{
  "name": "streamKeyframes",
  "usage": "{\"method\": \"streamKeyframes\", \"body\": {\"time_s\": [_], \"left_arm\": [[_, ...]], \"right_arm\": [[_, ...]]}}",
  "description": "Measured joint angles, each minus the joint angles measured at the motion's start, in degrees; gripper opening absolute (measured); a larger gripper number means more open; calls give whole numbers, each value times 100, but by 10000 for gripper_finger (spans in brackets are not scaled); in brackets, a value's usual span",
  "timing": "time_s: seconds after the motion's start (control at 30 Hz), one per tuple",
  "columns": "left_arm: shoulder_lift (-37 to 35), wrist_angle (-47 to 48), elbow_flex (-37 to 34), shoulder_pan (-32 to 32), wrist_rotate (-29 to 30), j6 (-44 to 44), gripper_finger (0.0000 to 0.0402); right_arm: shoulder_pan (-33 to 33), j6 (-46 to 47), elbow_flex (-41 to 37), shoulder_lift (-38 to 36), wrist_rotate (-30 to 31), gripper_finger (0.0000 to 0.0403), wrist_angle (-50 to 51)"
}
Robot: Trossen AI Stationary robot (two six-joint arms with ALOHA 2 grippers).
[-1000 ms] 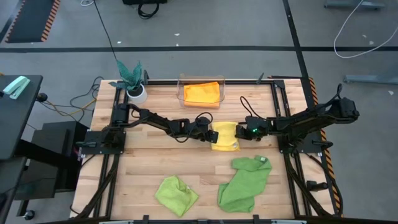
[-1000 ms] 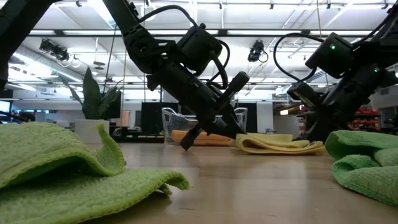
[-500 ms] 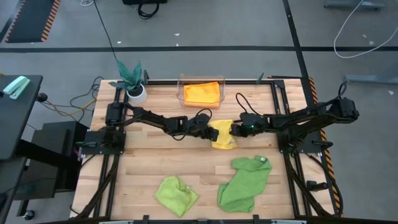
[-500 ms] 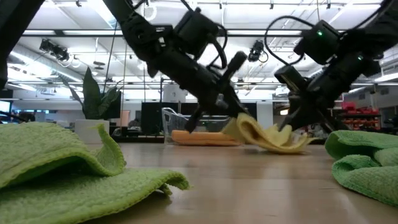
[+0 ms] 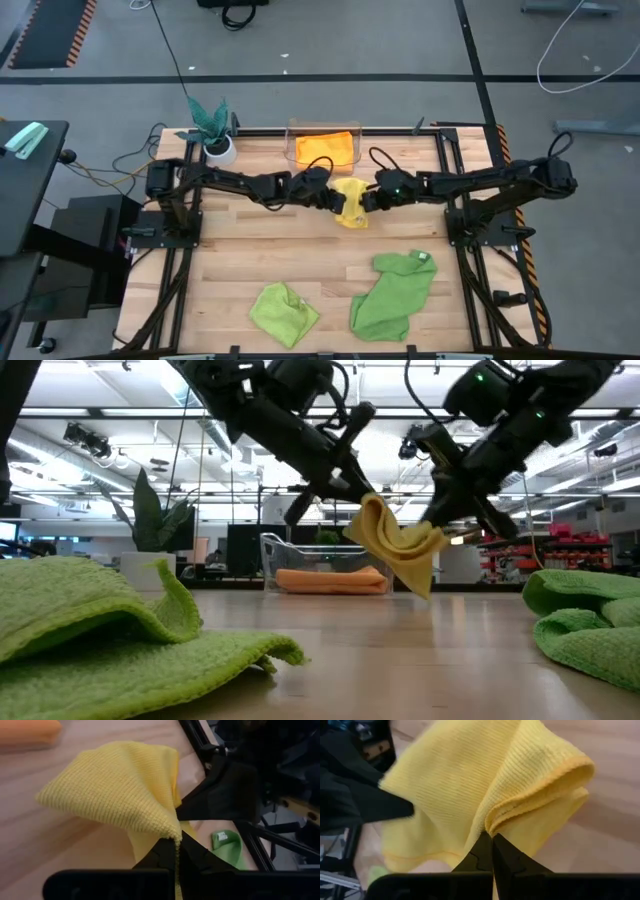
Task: Fold microfiber towels
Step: Put the yellow towel into the transparent bin
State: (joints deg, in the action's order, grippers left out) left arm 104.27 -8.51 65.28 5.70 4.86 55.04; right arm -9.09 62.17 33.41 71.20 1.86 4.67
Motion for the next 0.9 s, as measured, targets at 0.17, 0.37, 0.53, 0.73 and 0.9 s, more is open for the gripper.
{"method": "streamKeyframes", "body": {"time_s": [0.17,0.37,0.53,0.73,0.9], "left_arm": [[-347,214,0,162,4,-161,8],[-729,326,0,479,-7,-353,8],[-922,385,0,911,-125,-524,8],[-966,380,2,1498,-380,-684,8],[-966,370,2,1968,-596,-831,8]], "right_arm": [[-222,-425,523,0,1,0,473],[-600,-929,1122,-1,-3,0,930],[-1013,-1331,1662,-4,-63,0,1153],[-1708,-1842,2260,30,-269,0,1495],[-2318,-2175,2637,368,-720,0,1572]]}}
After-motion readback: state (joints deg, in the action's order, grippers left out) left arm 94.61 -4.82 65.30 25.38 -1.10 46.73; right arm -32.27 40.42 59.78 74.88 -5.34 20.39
